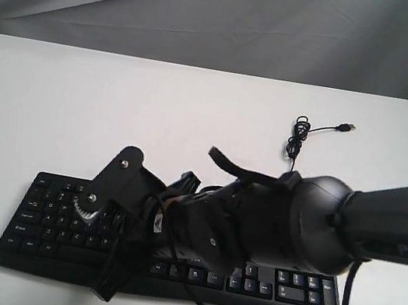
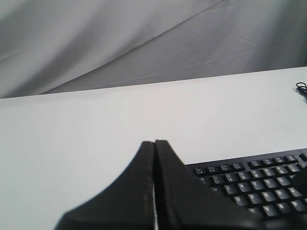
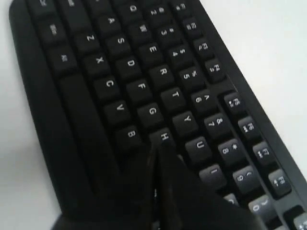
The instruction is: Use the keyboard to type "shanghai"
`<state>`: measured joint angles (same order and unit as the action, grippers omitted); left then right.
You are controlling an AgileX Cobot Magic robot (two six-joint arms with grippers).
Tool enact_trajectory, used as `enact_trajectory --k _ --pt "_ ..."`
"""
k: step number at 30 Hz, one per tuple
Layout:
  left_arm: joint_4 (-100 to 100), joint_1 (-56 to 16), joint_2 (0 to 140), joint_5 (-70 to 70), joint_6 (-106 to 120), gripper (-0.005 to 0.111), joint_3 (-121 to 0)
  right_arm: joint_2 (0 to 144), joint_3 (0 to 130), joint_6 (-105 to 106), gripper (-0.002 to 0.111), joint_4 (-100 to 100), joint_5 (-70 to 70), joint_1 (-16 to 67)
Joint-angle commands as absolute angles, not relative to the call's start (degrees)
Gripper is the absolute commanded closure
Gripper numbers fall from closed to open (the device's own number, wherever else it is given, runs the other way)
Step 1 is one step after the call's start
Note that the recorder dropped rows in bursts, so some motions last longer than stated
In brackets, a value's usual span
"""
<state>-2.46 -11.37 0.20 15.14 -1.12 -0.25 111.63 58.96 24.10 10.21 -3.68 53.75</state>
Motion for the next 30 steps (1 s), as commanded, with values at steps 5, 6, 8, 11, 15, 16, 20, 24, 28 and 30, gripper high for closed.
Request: enact_trajectory --k 5,6,8,11,15,16,20,24,28,30 --pt "-2.5 -11.6 0.0 14.9 -1.3 0.107 0.0 112.8 57.5 23.7 0.108 10.5 0.6 53.9" --pt "-2.5 -11.6 0.0 14.9 -1.3 0.107 0.0 112.9 57.5 23.7 0.108 10.5 0.8 53.9" --pt "-2.5 -11.6 0.0 14.9 -1.3 0.107 0.0 113.1 57.5 23.7 0.108 10.3 1.0 53.9" --pt "-2.5 -11.6 0.0 14.9 -1.3 0.107 0.0 113.1 57.5 23.7 0.108 10.0 1.0 53.9" --pt "-2.5 -11.6 0.0 14.9 -1.3 0.107 0.0 113.1 57.5 24.1 0.108 9.8 1.1 54.1" --pt "-2.5 -11.6 0.0 14.9 -1.3 0.107 0.0 113.1 57.5 24.4 0.108 9.8 1.2 54.1" --pt "-2.5 -11.6 0.0 14.9 -1.3 0.107 0.0 113.2 57.5 25.3 0.108 9.4 1.3 54.3" --pt "-2.5 -11.6 0.0 14.9 -1.3 0.107 0.0 114.3 57.5 25.3 0.108 9.4 2.3 54.3" --pt "-2.5 -11.6 0.0 14.9 -1.3 0.107 0.0 115.6 57.5 25.7 0.108 9.4 2.6 54.3" --pt "-2.5 -11.6 0.0 14.9 -1.3 0.107 0.0 115.7 57.5 25.7 0.108 9.4 2.6 54.3"
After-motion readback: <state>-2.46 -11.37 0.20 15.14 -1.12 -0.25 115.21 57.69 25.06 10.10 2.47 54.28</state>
